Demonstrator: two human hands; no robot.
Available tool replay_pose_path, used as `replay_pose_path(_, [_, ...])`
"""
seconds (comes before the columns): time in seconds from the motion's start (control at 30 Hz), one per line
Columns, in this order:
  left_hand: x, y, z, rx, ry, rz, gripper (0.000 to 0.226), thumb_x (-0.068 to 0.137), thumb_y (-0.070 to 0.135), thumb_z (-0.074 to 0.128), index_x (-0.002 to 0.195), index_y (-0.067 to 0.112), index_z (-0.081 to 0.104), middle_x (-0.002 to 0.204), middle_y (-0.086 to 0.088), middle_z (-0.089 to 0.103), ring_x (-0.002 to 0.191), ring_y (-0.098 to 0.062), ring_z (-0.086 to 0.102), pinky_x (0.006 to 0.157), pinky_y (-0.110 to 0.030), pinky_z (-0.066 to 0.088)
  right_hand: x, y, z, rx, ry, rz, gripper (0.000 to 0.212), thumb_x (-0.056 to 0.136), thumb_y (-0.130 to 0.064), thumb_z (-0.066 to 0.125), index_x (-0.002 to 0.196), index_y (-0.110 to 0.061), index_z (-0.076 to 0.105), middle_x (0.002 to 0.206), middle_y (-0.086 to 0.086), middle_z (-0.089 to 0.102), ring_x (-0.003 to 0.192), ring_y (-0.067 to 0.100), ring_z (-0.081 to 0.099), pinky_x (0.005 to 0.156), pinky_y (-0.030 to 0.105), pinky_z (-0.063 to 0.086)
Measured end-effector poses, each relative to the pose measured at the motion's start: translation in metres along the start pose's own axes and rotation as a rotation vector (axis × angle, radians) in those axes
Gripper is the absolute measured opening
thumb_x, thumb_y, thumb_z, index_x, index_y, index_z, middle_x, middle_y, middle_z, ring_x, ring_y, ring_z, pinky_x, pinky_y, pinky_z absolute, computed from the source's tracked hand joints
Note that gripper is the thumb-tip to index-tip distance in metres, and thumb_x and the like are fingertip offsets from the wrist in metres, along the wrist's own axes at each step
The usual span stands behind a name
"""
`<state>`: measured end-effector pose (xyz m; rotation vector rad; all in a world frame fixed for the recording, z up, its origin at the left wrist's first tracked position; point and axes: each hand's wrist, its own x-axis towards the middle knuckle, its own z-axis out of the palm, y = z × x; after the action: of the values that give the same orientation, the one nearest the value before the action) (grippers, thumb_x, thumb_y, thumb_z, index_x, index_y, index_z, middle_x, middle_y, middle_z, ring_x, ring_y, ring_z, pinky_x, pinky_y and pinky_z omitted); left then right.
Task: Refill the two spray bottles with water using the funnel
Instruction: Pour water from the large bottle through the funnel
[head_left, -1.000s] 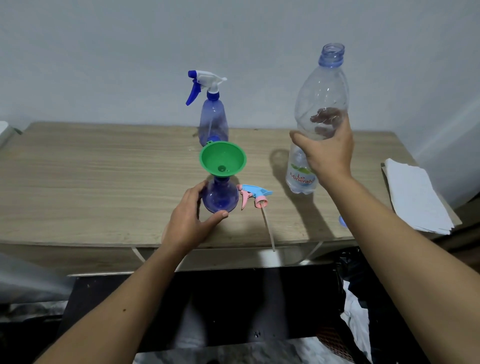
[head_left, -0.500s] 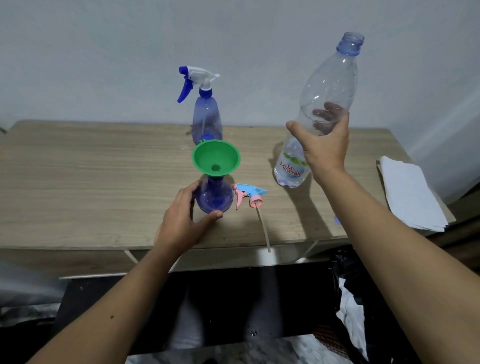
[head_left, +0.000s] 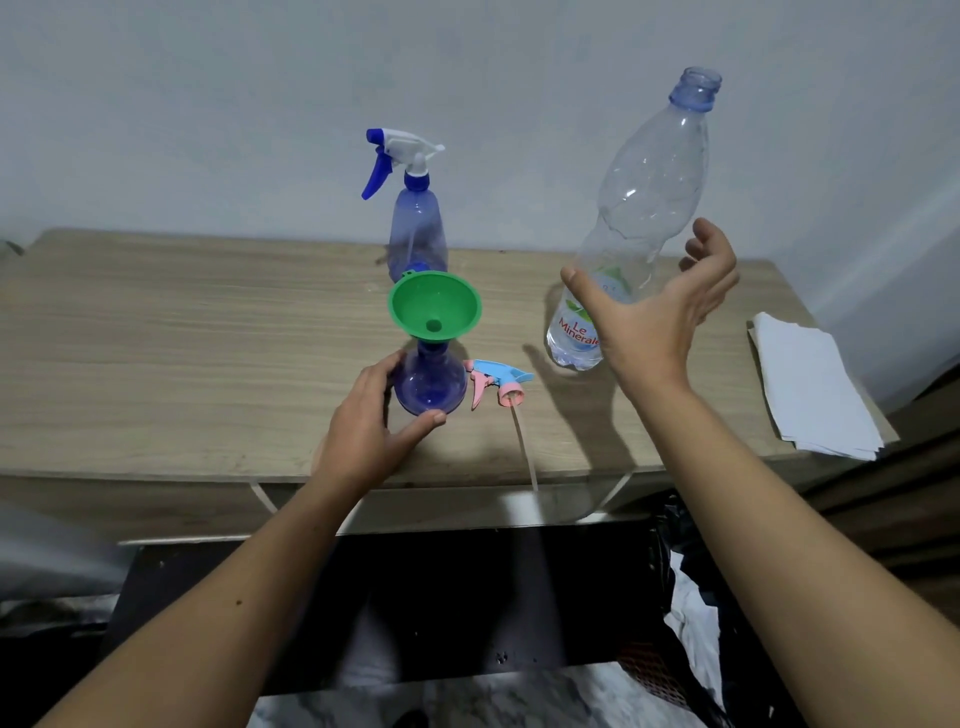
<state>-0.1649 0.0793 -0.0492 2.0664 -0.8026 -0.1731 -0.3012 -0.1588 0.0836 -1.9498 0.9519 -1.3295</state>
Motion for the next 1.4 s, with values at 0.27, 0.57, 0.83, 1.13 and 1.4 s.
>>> replay_pose_path(0.27, [-0.001, -0.001, 0.001, 0.011, 0.007, 0.023, 0.09, 0.079, 0.048, 0.092, 0.154, 0.023, 0.049, 0.144, 0.004, 0.06, 0.127, -0.01, 0.06, 0.109, -0.033, 0.05, -0.045, -0.025, 0.014, 0.124, -0.415, -0.16, 0.09, 0.071, -0.045, 0.093, 0.142, -0.012, 0.051, 0.132, 0.004, 0.052, 0.116, 0.017, 0.056, 0.099, 0.029, 0.049])
replay_pose_path(0.57, [-0.001, -0.003, 0.001, 0.016, 0.023, 0.025, 0.087, 0.08, 0.048, 0.09, 0.153, 0.021, 0.05, 0.142, 0.002, 0.061, 0.128, -0.013, 0.06, 0.11, -0.038, 0.051, -0.062, -0.041, 0.051, 0.087, -0.741, -0.179, 0.104, 0.066, -0.049, 0.098, 0.152, -0.015, 0.049, 0.141, -0.002, 0.057, 0.127, 0.011, 0.057, 0.108, 0.037, 0.051])
replay_pose_path(0.83, [0.001, -0.004, 0.001, 0.036, 0.024, 0.051, 0.089, 0.08, 0.047, 0.091, 0.153, 0.019, 0.049, 0.14, 0.003, 0.062, 0.125, -0.009, 0.059, 0.105, -0.024, 0.045, -0.062, -0.042, 0.059, 0.129, -0.675, -0.17, 0.094, 0.068, -0.045, 0.096, 0.147, -0.012, 0.057, 0.129, -0.001, 0.063, 0.118, 0.013, 0.062, 0.103, 0.04, 0.054])
replay_pose_path(1.13, [0.003, -0.008, 0.003, 0.046, 0.018, 0.072, 0.091, 0.081, 0.051, 0.089, 0.155, 0.017, 0.047, 0.142, 0.0, 0.061, 0.128, -0.012, 0.059, 0.109, -0.033, 0.05, -0.059, -0.05, 0.056, 0.159, -0.626, -0.181, 0.09, 0.069, -0.043, 0.097, 0.145, -0.013, 0.058, 0.132, -0.002, 0.063, 0.119, 0.009, 0.062, 0.104, 0.031, 0.054])
replay_pose_path(1.4, [0.003, -0.009, 0.004, 0.048, 0.023, 0.097, 0.091, 0.081, 0.048, 0.09, 0.153, 0.014, 0.048, 0.142, -0.003, 0.062, 0.128, -0.016, 0.061, 0.108, -0.035, 0.052, -0.055, -0.053, 0.054, 0.198, -0.613, -0.199, 0.089, 0.069, -0.037, 0.098, 0.145, -0.012, 0.058, 0.131, -0.002, 0.063, 0.116, 0.004, 0.06, 0.099, 0.011, 0.048])
